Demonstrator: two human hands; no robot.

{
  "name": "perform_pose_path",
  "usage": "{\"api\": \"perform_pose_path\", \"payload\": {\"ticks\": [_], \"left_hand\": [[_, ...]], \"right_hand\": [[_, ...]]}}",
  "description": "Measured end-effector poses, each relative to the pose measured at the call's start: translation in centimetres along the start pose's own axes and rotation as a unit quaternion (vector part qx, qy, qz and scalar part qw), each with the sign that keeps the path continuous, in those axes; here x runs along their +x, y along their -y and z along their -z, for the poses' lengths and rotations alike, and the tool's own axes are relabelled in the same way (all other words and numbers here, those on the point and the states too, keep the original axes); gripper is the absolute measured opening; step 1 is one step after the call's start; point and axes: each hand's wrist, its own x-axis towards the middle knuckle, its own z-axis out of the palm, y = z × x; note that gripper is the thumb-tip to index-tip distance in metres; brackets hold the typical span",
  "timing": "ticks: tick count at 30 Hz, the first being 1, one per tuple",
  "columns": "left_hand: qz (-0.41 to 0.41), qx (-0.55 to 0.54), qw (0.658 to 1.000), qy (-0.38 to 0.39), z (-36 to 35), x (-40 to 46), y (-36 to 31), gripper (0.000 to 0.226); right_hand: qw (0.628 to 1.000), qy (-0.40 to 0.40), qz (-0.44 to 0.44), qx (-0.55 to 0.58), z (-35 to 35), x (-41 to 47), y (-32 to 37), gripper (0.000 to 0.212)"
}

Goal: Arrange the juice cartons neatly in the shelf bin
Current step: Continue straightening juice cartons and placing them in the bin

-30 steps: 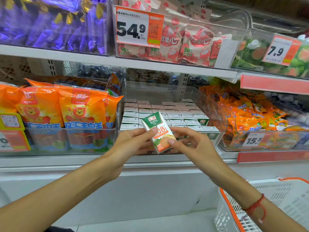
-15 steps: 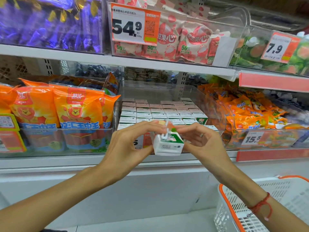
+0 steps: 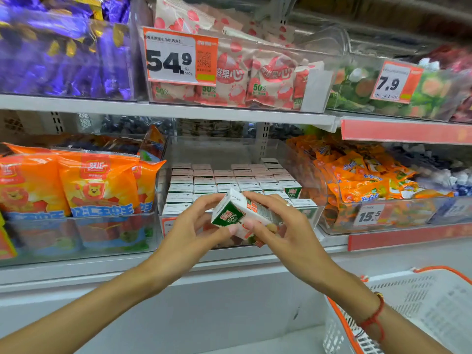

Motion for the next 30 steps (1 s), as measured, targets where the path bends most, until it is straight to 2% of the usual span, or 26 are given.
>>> {"api": "perform_pose_path", "payload": {"ticks": [4, 7, 10, 12, 14, 17, 19, 22, 24, 27, 30], "left_hand": [[0.007, 0.05, 0.999, 0.015, -0.3, 1.8, -0.4, 0.04], [0.007, 0.066, 0.998, -0.013, -1.1, 3.7, -0.1, 0.034], [-0.002, 0.071, 0.996, -0.052, -2.8, 6.1, 0.3, 0.03], [-0.012, 0.072, 0.996, -0.057, -4.3, 8.1, 0.4, 0.027], [-0.026, 0.074, 0.995, -0.064, -6.1, 10.2, 0.7, 0.03], [-0.029, 0.095, 0.992, -0.076, -8.6, 13.1, 1.0, 0.036], [-0.023, 0.116, 0.99, -0.074, -9.8, 14.6, 1.4, 0.038], [-0.039, 0.161, 0.984, -0.063, -10.2, 16.1, 1.8, 0.037], [-0.051, 0.213, 0.975, -0.031, -9.3, 16.8, 1.8, 0.037], [-0.054, 0.276, 0.956, 0.086, -8.2, 17.7, 1.3, 0.037], [-0.068, 0.381, 0.902, 0.193, -8.8, 18.2, 0.8, 0.039]], "right_hand": [[1.0, -0.008, -0.014, 0.014, 0.9, 0.4, -1.0, 0.039], [0.996, -0.024, -0.005, -0.087, 2.5, 0.9, -1.9, 0.033], [0.984, -0.076, -0.008, -0.16, 5.2, 1.4, -3.3, 0.026], [0.963, -0.117, -0.022, -0.242, 7.1, 1.2, -4.4, 0.03], [0.92, -0.156, -0.016, -0.359, 8.7, 1.0, -5.5, 0.035], [0.869, -0.181, -0.051, -0.458, 10.4, 1.1, -6.4, 0.053], [0.859, -0.173, -0.094, -0.472, 11.3, 0.9, -7.2, 0.06], [0.867, -0.154, -0.13, -0.455, 11.9, 0.5, -8.3, 0.06], [0.875, -0.166, -0.123, -0.437, 11.9, 0.2, -8.6, 0.059], [0.883, -0.19, -0.115, -0.414, 11.8, 0.3, -9.0, 0.057], [0.889, -0.198, -0.114, -0.398, 11.8, 0.4, -9.2, 0.056]]}}
